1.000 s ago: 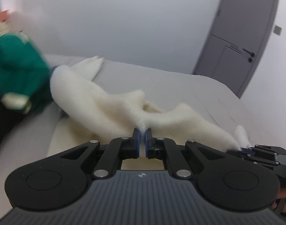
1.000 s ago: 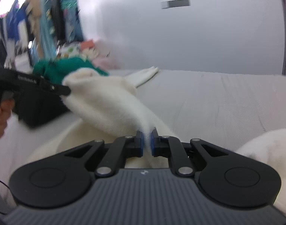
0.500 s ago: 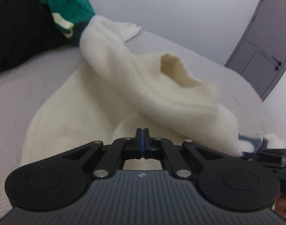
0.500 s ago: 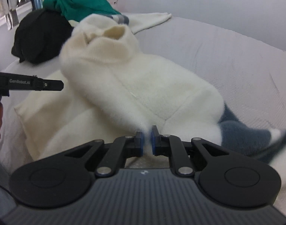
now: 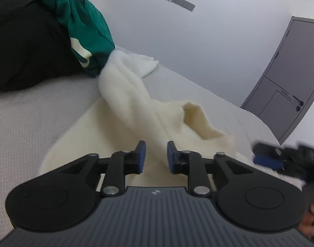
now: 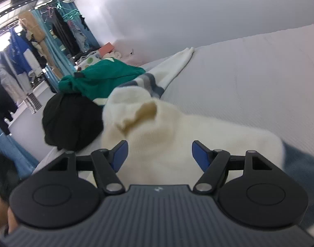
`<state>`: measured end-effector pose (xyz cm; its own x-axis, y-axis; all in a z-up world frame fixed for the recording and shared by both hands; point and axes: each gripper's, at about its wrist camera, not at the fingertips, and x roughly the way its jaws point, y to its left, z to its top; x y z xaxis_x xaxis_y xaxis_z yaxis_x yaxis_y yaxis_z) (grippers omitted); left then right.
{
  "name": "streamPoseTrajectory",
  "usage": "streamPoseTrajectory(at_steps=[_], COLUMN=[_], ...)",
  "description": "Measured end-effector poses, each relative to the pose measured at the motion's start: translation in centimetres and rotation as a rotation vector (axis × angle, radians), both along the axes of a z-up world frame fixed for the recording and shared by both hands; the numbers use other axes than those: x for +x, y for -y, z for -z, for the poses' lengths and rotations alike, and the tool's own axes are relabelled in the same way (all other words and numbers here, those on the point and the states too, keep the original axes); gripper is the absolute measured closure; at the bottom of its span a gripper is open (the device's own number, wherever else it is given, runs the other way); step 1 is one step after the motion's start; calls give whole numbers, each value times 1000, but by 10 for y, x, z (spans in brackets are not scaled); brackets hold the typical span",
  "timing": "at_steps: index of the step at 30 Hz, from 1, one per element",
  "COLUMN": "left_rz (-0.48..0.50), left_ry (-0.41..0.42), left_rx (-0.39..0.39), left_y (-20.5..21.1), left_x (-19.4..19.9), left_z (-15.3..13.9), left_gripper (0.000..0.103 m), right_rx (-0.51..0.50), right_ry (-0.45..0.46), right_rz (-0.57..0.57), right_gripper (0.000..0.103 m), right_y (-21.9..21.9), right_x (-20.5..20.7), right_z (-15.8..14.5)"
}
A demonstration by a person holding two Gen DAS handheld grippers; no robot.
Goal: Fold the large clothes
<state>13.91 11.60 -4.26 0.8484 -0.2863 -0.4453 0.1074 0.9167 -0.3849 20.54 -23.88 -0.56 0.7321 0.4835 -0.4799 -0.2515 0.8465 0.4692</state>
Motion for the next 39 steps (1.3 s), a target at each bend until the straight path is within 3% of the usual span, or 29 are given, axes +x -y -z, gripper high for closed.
streamPoseTrajectory(at_steps=[4, 8, 11, 15, 18, 21, 25, 30, 35, 39], left_rz=[-15, -18, -24, -38, -45, -71, -97, -56, -18, -2], left_ry=[7, 3, -4, -12, -6, 26, 135, 206, 231, 240], left_rx=[13, 33, 22, 36, 49, 21, -17, -25, 34, 155], left_y=[-5, -7, -12, -12, -13, -19, -28, -21, -1, 19], left_x=[6, 14, 28, 39, 41, 34, 17, -3, -10, 2], left_z=[5, 11, 17, 25, 28, 25, 10, -1, -6, -6], left_gripper=[74, 73, 73, 73, 73, 68, 58, 50, 47, 46], right_rx=[-4, -34, -26, -50, -51, -61, -99, -145, -146, -154], right_ry=[-52, -73, -87, -81, -50, 32, 134, 199, 203, 213], right_rz=[6, 17, 23, 24, 15, 0, -26, -69, -107, -133], right_gripper=[32, 39, 53, 83, 92, 94, 95, 95, 96, 96], right_y=[-31, -38, -37, -32, -28, -29, -33, -37, -43, -48], right_x=[41, 51, 60, 60, 55, 40, 11, -22, -42, -60], right_z=[10, 29, 42, 50, 45, 30, 10, 0, -4, -6])
